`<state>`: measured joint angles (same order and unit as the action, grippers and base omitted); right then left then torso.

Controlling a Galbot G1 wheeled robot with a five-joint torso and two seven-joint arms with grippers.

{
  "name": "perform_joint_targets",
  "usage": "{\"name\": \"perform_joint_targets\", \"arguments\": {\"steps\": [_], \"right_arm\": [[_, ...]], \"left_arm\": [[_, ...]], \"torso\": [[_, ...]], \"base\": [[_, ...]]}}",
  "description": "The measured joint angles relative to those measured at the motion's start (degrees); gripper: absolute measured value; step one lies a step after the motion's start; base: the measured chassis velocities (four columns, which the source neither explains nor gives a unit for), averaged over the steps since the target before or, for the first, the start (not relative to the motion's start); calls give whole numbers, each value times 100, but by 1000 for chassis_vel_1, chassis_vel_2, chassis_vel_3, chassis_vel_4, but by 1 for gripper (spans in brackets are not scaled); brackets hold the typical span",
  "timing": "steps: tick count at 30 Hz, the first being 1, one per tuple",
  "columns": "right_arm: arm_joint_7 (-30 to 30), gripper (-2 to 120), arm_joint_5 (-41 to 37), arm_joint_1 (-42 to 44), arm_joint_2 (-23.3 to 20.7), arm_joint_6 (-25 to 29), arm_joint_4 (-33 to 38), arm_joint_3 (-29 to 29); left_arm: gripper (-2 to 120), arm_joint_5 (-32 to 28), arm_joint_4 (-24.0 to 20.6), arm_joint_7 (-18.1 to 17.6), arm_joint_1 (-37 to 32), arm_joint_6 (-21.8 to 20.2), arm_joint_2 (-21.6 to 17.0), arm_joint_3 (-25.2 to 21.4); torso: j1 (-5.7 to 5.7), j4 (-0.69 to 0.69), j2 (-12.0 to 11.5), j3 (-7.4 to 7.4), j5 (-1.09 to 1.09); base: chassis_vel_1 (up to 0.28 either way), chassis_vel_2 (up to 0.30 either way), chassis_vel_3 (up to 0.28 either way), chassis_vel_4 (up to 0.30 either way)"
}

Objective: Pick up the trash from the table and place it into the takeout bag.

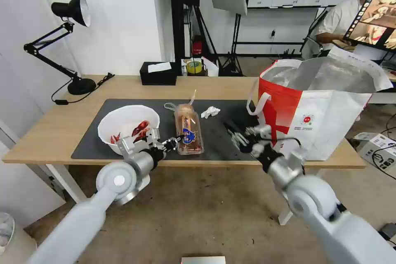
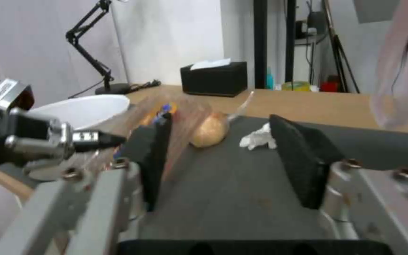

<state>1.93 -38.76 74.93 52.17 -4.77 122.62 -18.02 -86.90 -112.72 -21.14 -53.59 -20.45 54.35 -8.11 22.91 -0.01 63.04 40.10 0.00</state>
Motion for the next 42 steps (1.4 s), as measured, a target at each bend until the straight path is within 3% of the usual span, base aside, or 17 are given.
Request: {"name": "perform_joint_targets", "arguments": {"steps": [10, 13, 23, 27, 34, 37, 42], "right_arm": [[165, 96, 1062, 1362, 560, 1023, -60, -297], [192, 100, 1198, 1557, 668, 1139, -71, -353], [252, 100, 1480, 1973, 882, 1198, -17, -417], [268, 100, 1652, 2076, 1033, 1198, -4, -382], [289, 100, 1808, 2162, 1163, 1197, -14, -318], [296, 100, 1883, 2201, 1250, 1192, -40, -244], [301, 100, 1910, 2225, 1281, 1188, -46, -217]], "left_arm": [[0, -269, -160, -85, 311, 1, 51, 12], [0, -371, -181, -110, 486, 1, 5, 67], [0, -815, -18, -200, 1510, -11, 2, 647], [0, -965, 323, -228, 2277, 7, 229, 1148], [0, -1134, 704, -234, 3097, 59, 453, 1501], [0, -1239, 1051, -245, 3738, 67, 745, 1711], [0, -1312, 1352, -252, 4184, 70, 1008, 1959]], "torso": [[0, 0, -1, 0, 0], [0, 1, -1, 0, 1], [1, 1, -1, 1, 0], [1, 1, -1, 1, 0], [1, 1, -1, 1, 1], [1, 0, -1, 1, 1], [1, 1, -2, 1, 1]], "base": [[0, 0, 0, 0], [0, 0, 0, 0], [0, 0, 0, 0], [0, 0, 0, 0], [0, 0, 0, 0], [0, 0, 0, 0], [0, 0, 0, 0]]}}
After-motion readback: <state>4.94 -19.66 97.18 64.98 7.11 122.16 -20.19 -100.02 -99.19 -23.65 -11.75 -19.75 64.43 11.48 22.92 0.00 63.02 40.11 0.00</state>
